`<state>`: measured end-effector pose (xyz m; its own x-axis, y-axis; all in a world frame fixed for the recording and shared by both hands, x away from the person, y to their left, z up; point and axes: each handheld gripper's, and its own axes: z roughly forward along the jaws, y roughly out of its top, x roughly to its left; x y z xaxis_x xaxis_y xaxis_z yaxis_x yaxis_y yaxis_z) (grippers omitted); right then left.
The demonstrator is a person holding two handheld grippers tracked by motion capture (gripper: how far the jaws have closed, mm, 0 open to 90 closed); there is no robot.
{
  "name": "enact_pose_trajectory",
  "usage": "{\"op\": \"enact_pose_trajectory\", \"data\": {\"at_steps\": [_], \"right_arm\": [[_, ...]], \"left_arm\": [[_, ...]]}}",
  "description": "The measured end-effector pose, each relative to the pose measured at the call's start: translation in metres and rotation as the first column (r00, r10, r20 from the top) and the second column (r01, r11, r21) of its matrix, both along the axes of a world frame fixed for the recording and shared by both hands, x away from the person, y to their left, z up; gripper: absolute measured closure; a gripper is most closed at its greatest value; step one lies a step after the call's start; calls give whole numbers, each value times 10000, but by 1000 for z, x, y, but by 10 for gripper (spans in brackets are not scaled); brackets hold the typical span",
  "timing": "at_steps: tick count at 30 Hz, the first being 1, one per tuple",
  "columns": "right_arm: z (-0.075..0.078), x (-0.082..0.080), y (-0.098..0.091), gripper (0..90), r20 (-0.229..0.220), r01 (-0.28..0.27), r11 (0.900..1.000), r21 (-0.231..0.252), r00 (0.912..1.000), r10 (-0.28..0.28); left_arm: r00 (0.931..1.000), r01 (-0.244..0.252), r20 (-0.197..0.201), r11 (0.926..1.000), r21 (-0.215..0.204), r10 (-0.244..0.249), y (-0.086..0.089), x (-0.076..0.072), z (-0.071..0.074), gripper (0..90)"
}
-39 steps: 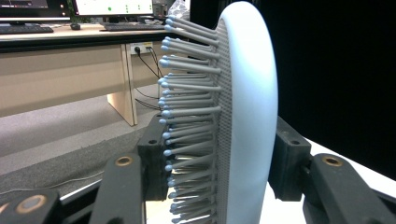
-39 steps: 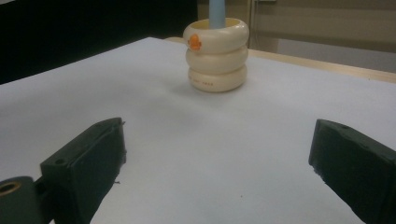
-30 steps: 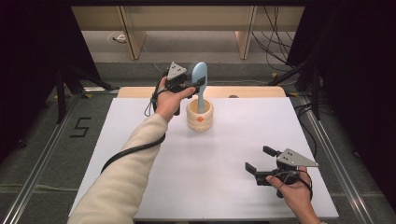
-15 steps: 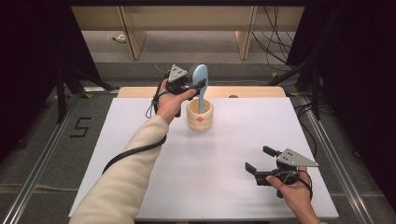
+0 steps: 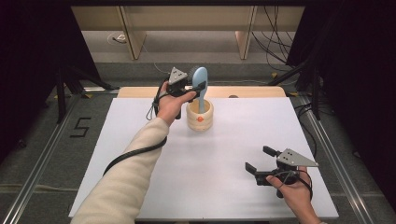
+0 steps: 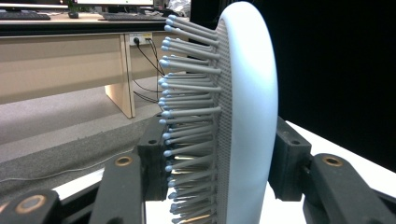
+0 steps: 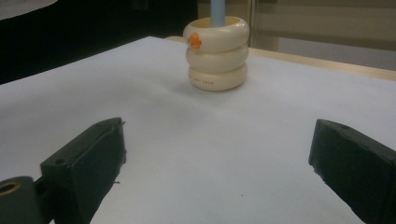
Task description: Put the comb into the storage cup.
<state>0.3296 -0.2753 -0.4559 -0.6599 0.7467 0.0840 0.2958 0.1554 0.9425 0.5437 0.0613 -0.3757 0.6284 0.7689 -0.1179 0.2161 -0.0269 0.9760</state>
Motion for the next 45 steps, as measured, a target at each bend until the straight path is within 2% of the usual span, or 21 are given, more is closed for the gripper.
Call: {"op": "enact_pose_trajectory", "data": {"at_steps": [25, 45], "right_arm": [[0, 0, 0, 49, 24, -22, 10000, 0, 10000, 22], [0, 0, 0, 49, -12, -41, 10000, -29, 10000, 41]], "left_arm": [[9998, -51, -176, 10000, -70, 50, -3, 0, -10, 491], [9989, -179, -431, 9998, -107, 174, -2, 3, -23, 490]]}}
